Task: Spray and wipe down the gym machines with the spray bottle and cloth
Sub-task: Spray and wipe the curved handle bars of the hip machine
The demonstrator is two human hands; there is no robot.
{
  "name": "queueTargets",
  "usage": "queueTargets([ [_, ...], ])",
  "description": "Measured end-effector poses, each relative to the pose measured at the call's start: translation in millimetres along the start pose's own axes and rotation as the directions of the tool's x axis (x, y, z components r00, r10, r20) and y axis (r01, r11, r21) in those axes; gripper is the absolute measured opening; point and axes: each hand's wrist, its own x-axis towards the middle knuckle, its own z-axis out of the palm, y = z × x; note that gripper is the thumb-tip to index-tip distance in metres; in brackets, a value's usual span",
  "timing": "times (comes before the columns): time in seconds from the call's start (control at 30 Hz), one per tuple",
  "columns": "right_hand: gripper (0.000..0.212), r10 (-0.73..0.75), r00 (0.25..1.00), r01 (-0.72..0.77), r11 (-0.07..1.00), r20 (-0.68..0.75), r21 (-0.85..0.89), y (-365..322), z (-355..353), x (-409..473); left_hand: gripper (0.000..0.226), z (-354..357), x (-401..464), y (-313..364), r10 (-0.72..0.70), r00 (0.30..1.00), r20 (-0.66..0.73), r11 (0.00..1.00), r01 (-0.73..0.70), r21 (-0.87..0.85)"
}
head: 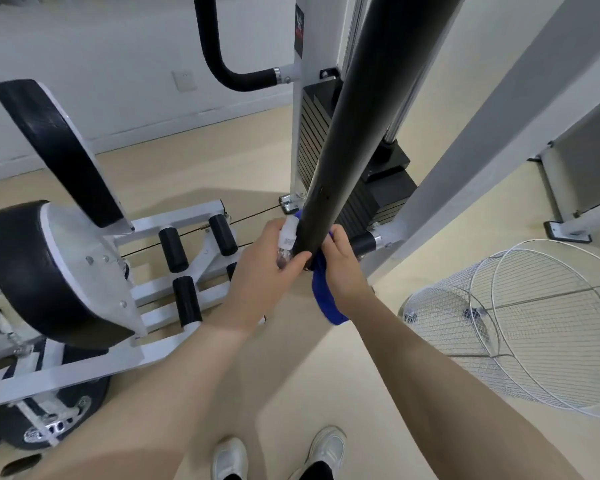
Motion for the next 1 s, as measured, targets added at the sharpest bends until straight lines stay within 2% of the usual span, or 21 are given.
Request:
queueTargets([
  [0.07, 0.019, -0.127, 0.992, 0.126, 0.927, 0.022, -0.354, 7, -9, 8, 0.034, -1, 3, 2, -0.014, 1.0, -0.013, 1.0, 0.015, 0.024],
  [0.13, 0.018, -0.243, 0.969, 0.206, 0.709, 0.041, -0.674, 12, -23, 22, 0.041, -2, 9, 0, -0.03, 1.0, -0.004, 0.998, 0.03, 0.057],
  [0.2, 0.018, -0.294, 0.954, 0.2, 0.492, 0.055, -0.847, 14, -45, 36, 0.045, -5, 11, -1, -0.051, 0.999, 0.017, 0.992, 0.048, 0.119],
  [0.23, 0.018, -0.309, 0.949, 0.198, 0.418, 0.066, -0.887, 14, -58, 42, 0.046, -5, 12, 0, -0.053, 0.998, 0.031, 0.989, 0.048, 0.139],
  [0.27, 0.019, -0.326, 0.943, 0.202, 0.387, 0.072, -0.899, 13, -70, 44, 0.046, -5, 13, 0, -0.047, 0.998, 0.045, 0.988, 0.04, 0.147],
  [0.3, 0.02, -0.338, 0.941, 0.185, 0.43, 0.032, -0.884, 12, -77, 48, 0.045, -6, 14, -1, -0.04, 0.998, 0.048, 0.989, 0.033, 0.144],
  [0.37, 0.023, -0.306, 0.918, 0.042, 0.705, -0.25, -0.708, 1, -82, 47, 0.042, -5, 14, -4, -0.046, 0.998, 0.033, 0.993, 0.042, 0.113],
  [0.43, 0.027, -0.225, 0.824, -0.061, 0.877, -0.52, -0.477, -9, -81, 41, 0.042, -5, 12, -3, -0.044, 0.998, 0.034, 0.995, 0.041, 0.091],
  [0.5, 0.026, -0.284, 0.699, -0.012, 0.913, -0.656, -0.407, -22, -79, 33, 0.041, -7, 12, -1, -0.052, 0.996, 0.077, 0.998, 0.049, 0.037],
  [0.57, 0.026, -0.369, 0.551, 0.022, 0.903, -0.749, -0.429, -36, -81, 24, 0.031, -11, 13, -1, -0.145, 0.976, 0.161, 0.98, 0.165, -0.112],
  [0.6, 0.027, -0.39, 0.517, 0.008, 0.892, -0.762, -0.452, -38, -82, 25, 0.023, -13, 14, -3, -0.198, 0.962, 0.19, 0.948, 0.238, -0.213],
  [0.63, 0.027, -0.397, 0.535, -0.014, 0.879, -0.746, -0.478, -36, -79, 28, 0.014, -14, 14, -6, -0.242, 0.949, 0.202, 0.896, 0.298, -0.33],
  [0.67, 0.026, -0.388, 0.599, -0.055, 0.853, -0.701, -0.519, -31, -75, 32, 0.008, -15, 15, -9, -0.275, 0.941, 0.197, 0.826, 0.336, -0.453],
  [0.73, 0.024, -0.312, 0.785, -0.127, 0.765, -0.535, -0.631, -10, -59, 40, 0.014, -16, 13, -18, -0.335, 0.93, 0.154, 0.694, 0.354, -0.627],
  [0.77, 0.023, -0.262, 0.844, -0.137, 0.739, -0.468, -0.66, -1, -51, 40, 0.018, -17, 11, -22, -0.353, 0.927, 0.131, 0.666, 0.347, -0.661],
  [0.8, 0.022, -0.226, 0.868, -0.134, 0.751, -0.442, -0.647, 5, -45, 38, 0.021, -16, 9, -26, -0.366, 0.923, 0.116, 0.648, 0.342, -0.681],
  [0.87, 0.022, -0.167, 0.887, -0.093, 0.849, -0.431, -0.52, 10, -31, 30, 0.031, -17, 6, -26, -0.388, 0.912, 0.134, 0.611, 0.363, -0.704],
  [0.93, 0.024, -0.049, 0.932, -0.06, 0.956, -0.358, -0.286, 10, -10, 11, 0.037, -17, 2, -24, -0.4, 0.9, 0.17, 0.573, 0.391, -0.72],
  [1.0, 0.026, 0.083, 0.959, -0.104, 0.992, -0.273, -0.067, 0, 6, -2, 0.038, -18, -4, -22, -0.359, 0.915, 0.184, 0.602, 0.378, -0.703],
])
